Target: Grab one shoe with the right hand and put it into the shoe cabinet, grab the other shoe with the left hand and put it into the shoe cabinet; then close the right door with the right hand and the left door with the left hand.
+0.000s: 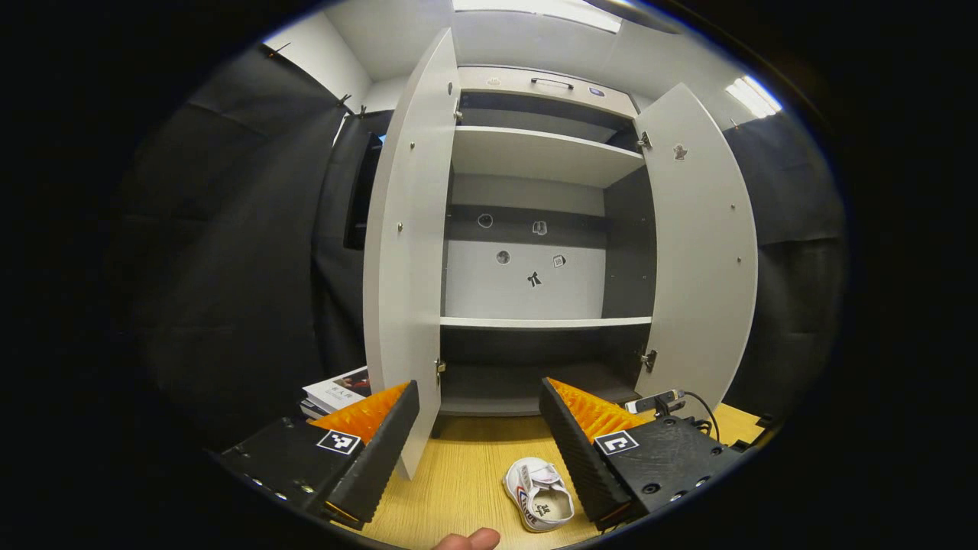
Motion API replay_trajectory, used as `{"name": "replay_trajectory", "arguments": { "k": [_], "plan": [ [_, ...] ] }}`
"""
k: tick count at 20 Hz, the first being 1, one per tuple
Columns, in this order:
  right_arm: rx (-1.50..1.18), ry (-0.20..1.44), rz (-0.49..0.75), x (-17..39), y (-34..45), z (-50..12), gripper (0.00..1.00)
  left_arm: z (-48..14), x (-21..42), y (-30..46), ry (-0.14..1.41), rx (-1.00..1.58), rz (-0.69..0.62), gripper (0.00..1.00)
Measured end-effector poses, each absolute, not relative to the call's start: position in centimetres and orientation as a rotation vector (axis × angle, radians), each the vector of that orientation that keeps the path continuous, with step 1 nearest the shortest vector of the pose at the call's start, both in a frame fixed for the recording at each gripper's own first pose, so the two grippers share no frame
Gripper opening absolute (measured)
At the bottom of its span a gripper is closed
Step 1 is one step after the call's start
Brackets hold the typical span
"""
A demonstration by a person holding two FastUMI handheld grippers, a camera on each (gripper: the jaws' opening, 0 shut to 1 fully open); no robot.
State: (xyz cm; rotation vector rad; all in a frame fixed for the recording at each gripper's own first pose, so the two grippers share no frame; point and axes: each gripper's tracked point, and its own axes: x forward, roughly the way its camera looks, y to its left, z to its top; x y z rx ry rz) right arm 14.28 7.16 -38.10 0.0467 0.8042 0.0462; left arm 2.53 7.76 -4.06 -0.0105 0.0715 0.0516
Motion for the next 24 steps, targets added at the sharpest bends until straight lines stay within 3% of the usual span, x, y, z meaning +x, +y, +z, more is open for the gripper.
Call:
{"name": "replay_trajectory", "arguments": {
  "k": [1,5,10,16,20,24],
  "plan": [
    [0.044,0.795,0.051,14.2,7.2,-38.1,0.21,-4.1,2.6,7.8,0.071,-0.010,0.054,0.95],
    [-0.001,0.745,0.066,14.3,7.2,-37.8,0.04,-4.6,2.8,7.9,0.082,-0.018,0.055,0.95],
    [-0.100,0.618,0.097,13.6,6.3,-32.4,0.04,-5.6,3.0,7.4,0.106,-0.037,0.047,0.95],
    [-0.133,0.401,0.196,13.4,7.6,-16.3,0.04,-5.3,3.0,6.0,0.085,-0.059,0.020,0.95],
    [-0.179,0.320,0.255,15.7,8.6,-6.8,0.04,-5.0,2.8,4.8,0.077,-0.055,-0.006,0.95],
    [-0.184,0.305,0.269,21.5,9.2,-0.5,0.04,-4.6,2.7,4.4,0.064,-0.053,-0.016,0.95]
  ]
}}
